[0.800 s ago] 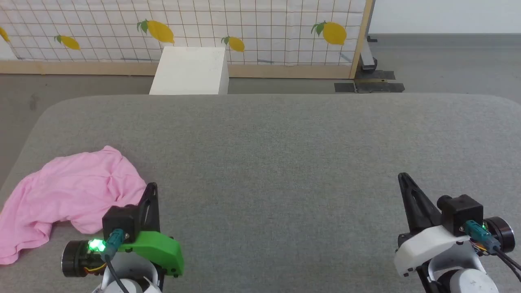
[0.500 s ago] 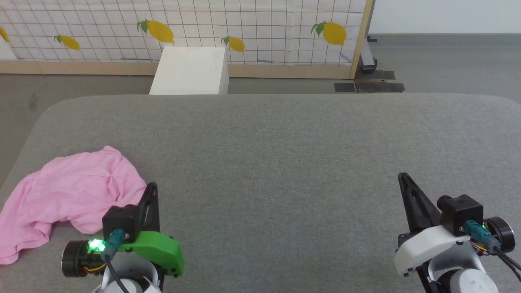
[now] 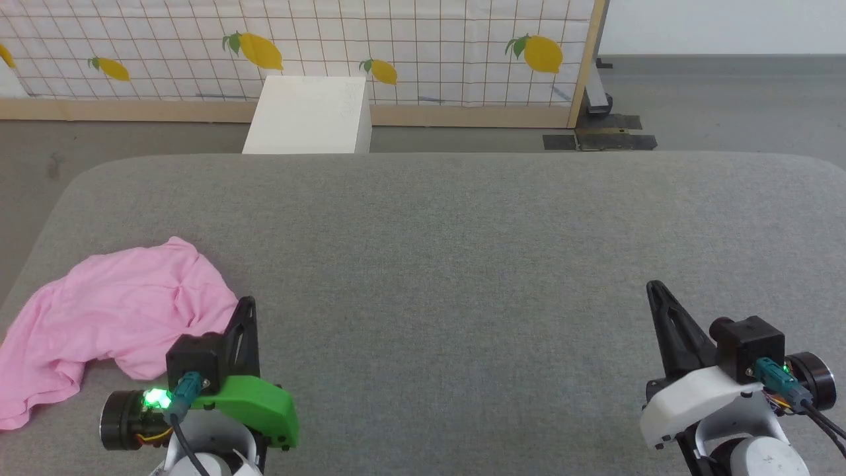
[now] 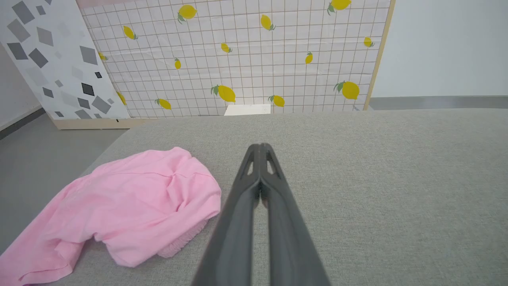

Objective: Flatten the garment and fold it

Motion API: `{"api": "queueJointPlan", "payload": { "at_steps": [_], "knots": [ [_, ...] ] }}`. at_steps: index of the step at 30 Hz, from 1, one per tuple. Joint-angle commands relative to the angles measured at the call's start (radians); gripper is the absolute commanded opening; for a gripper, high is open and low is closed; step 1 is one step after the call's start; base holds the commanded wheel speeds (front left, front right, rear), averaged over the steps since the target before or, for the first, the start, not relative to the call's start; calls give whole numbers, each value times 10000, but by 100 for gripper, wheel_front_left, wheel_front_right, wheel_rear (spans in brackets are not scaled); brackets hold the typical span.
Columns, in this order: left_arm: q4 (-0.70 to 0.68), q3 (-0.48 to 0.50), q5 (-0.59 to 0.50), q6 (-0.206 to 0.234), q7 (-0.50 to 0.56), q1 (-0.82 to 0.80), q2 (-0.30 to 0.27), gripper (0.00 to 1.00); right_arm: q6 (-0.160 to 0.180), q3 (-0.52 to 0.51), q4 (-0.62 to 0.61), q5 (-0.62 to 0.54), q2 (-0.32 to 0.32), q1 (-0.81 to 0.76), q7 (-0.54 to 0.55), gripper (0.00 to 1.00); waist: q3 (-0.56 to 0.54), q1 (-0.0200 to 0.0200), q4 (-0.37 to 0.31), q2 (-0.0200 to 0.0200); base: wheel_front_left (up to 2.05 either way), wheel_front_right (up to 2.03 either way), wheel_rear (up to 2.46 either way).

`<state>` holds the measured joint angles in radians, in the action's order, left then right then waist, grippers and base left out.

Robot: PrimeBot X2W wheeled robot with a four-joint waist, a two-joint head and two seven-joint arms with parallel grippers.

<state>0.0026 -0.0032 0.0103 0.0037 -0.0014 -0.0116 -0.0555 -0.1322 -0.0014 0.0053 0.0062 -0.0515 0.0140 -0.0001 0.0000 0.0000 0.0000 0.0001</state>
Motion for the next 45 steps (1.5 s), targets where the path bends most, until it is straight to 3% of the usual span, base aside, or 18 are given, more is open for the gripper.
{"api": "queueJointPlan", "payload": {
  "at_steps": [1,5,6,26,45],
  "knots": [
    [-26,32,-103,-37,14,116,53,0,15,14,-53,-62,13,-140,1,0,0,0,0,-1,0,0,0],
    [-26,32,-103,-37,14,116,53,0,15,14,-53,-62,13,-140,1,0,0,0,0,-1,0,0,0],
    [0,0,0,0,2,0,0,100,0,2,0,0,0,0,0,100,0,0,0,-1,0,0,0],
    [338,-206,358,170,-376,-62,6,100,1,-210,451,462,2,-105,-378,100,36,0,222,-1,0,0,0],
    [598,-271,681,339,-768,-42,14,100,3,-268,871,860,4,-226,-772,100,66,0,1404,-1,0,0,0]
  ]
}}
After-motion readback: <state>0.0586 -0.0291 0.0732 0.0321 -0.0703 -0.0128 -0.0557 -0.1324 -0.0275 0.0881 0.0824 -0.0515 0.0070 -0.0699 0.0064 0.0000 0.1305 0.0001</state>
